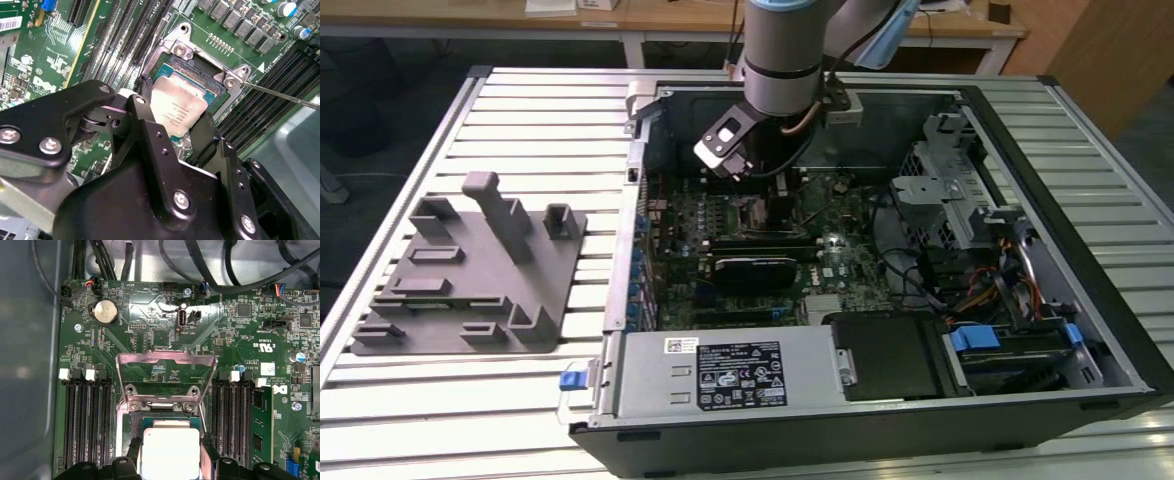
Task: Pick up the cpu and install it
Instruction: 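Place the cpu into insertion slot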
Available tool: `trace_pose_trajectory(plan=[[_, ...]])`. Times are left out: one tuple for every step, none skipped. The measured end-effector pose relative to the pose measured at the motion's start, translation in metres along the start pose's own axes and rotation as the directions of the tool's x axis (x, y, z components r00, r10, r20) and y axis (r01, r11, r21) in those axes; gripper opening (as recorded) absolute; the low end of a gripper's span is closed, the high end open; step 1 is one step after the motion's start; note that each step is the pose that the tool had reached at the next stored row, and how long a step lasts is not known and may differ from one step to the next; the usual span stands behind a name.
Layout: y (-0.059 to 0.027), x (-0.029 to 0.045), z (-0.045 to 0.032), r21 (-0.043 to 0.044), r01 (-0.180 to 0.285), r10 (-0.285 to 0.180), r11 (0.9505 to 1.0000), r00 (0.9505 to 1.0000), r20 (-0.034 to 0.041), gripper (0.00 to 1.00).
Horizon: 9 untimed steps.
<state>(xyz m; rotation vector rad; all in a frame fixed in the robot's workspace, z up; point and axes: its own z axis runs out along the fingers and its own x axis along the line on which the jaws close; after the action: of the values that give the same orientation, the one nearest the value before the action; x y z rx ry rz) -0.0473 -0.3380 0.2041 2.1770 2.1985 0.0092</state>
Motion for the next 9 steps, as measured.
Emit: trace_pose_trajectory(plan=[[0.0,0.0003,0.0003,0.0,0.0,0.0,1.0,1.0,-0.0001,0.54],[0.0,0.0005,0.0007,0.0001,0.0,0.0,1.0,1.0,-0.0002,0.54],[0.0,0.0006,0.0012,0.0,0.0,0.0,1.0,1.0,-0.0003,0.54],[0.0,0.0006,0.0016,0.0,0.0,0.0,1.0,1.0,-0.0003,0.54],[-0.0001,0.0007,0.0021,0.0,0.0,0.0,1.0,1.0,-0.0003,0.54],[-0.0001,0.0008,0.0025,0.0,0.0,0.0,1.0,1.0,-0.0003,0.54],[-0.0001,0.001,0.0028,0.0001,0.0,0.0,1.0,1.0,-0.0003,0.54],[-0.0001,0.0013,0.003,0.0001,0.0,0.0,1.0,1.0,-0.0003,0.54],[-0.0002,0.0017,0.0031,0.0001,0.0,0.0,1.0,1.0,-0.0002,0.54]])
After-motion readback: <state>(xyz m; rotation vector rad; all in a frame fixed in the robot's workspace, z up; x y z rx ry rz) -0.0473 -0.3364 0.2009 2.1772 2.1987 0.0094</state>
